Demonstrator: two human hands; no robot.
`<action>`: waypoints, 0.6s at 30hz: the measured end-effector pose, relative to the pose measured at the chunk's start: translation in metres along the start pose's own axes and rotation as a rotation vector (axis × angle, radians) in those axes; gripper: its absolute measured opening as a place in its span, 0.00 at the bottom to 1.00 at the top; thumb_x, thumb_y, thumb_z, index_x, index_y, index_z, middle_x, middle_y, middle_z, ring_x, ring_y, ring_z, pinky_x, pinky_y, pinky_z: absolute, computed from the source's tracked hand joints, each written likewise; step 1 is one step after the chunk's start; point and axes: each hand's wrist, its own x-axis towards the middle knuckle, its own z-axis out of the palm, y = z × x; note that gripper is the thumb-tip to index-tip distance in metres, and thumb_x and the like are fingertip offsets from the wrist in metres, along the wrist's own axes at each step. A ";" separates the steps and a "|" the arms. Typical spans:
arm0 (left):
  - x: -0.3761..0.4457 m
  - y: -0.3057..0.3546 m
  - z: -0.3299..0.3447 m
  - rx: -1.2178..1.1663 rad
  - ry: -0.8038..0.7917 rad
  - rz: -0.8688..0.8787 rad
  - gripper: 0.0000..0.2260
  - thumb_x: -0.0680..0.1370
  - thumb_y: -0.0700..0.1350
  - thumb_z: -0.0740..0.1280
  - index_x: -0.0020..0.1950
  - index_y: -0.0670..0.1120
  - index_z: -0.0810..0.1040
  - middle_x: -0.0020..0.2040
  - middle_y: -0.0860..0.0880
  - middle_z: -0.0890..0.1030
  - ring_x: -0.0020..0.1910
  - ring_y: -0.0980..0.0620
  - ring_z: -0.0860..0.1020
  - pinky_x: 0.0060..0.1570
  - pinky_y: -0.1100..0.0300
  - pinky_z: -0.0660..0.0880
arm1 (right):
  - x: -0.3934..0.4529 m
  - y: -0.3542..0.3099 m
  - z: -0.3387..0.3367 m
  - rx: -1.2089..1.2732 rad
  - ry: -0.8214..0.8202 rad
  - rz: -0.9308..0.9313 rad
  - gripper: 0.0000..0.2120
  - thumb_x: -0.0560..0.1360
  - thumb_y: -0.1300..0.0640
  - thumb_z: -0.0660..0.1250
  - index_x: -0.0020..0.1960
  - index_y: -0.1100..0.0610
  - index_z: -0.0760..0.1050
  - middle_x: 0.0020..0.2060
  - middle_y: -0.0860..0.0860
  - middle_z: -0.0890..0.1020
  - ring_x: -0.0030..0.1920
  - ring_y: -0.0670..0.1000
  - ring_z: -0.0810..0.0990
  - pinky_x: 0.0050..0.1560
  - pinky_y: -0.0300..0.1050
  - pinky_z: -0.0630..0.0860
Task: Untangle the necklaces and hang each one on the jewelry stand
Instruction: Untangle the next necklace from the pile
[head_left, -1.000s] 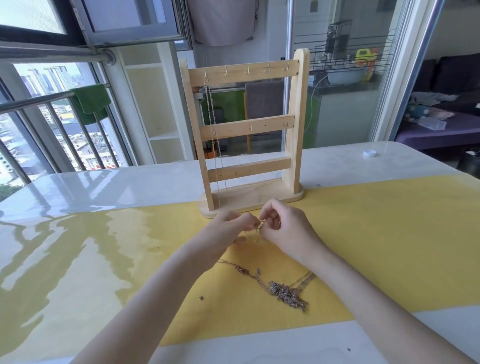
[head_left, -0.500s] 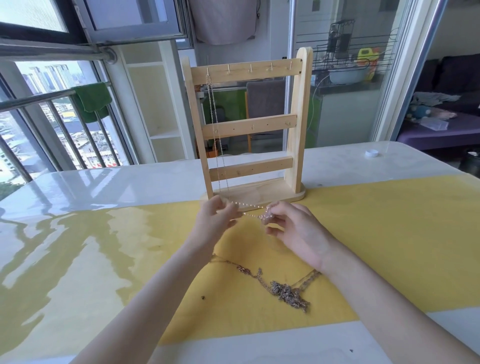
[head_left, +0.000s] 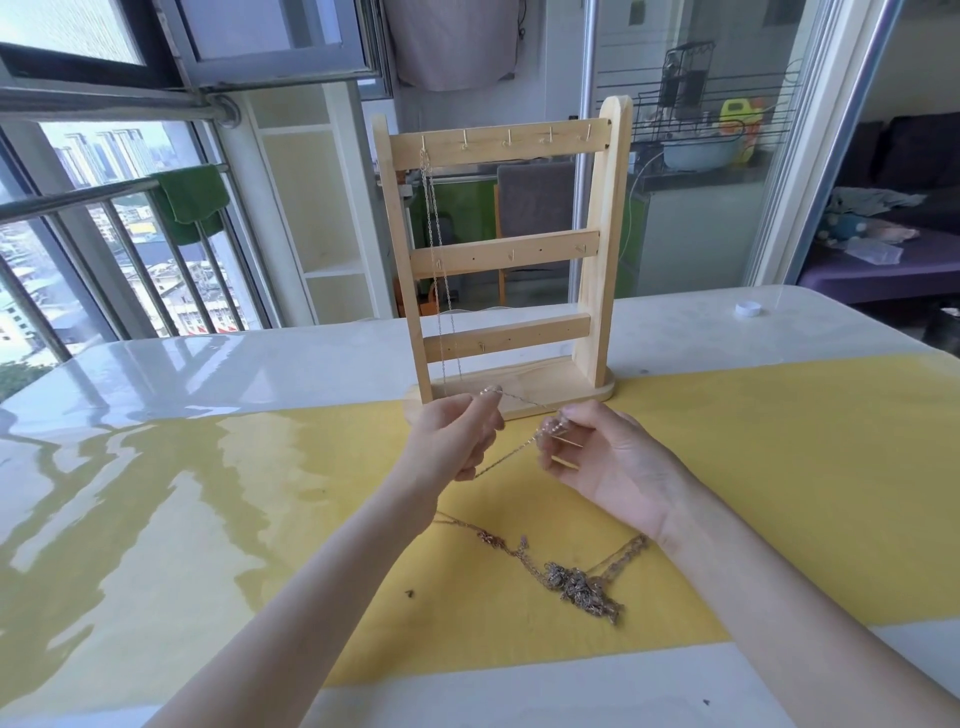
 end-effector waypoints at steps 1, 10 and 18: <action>0.000 0.000 0.001 0.045 0.002 -0.002 0.19 0.81 0.53 0.58 0.35 0.44 0.74 0.27 0.52 0.69 0.23 0.56 0.63 0.24 0.69 0.62 | 0.000 0.000 0.001 0.002 0.008 -0.001 0.05 0.66 0.63 0.67 0.32 0.59 0.73 0.30 0.54 0.77 0.31 0.50 0.76 0.35 0.42 0.75; -0.001 0.003 0.001 0.183 -0.196 -0.172 0.32 0.79 0.64 0.42 0.48 0.49 0.82 0.43 0.49 0.85 0.36 0.55 0.75 0.36 0.58 0.63 | 0.004 0.006 -0.001 -0.397 0.050 -0.067 0.09 0.74 0.63 0.67 0.36 0.60 0.73 0.19 0.46 0.60 0.25 0.47 0.61 0.30 0.36 0.63; 0.005 0.004 -0.005 -0.294 -0.266 -0.289 0.33 0.79 0.65 0.44 0.51 0.45 0.82 0.52 0.43 0.84 0.40 0.52 0.73 0.40 0.57 0.62 | 0.005 0.004 -0.004 -0.261 0.118 -0.096 0.06 0.77 0.63 0.64 0.41 0.59 0.73 0.22 0.49 0.68 0.26 0.47 0.67 0.29 0.36 0.68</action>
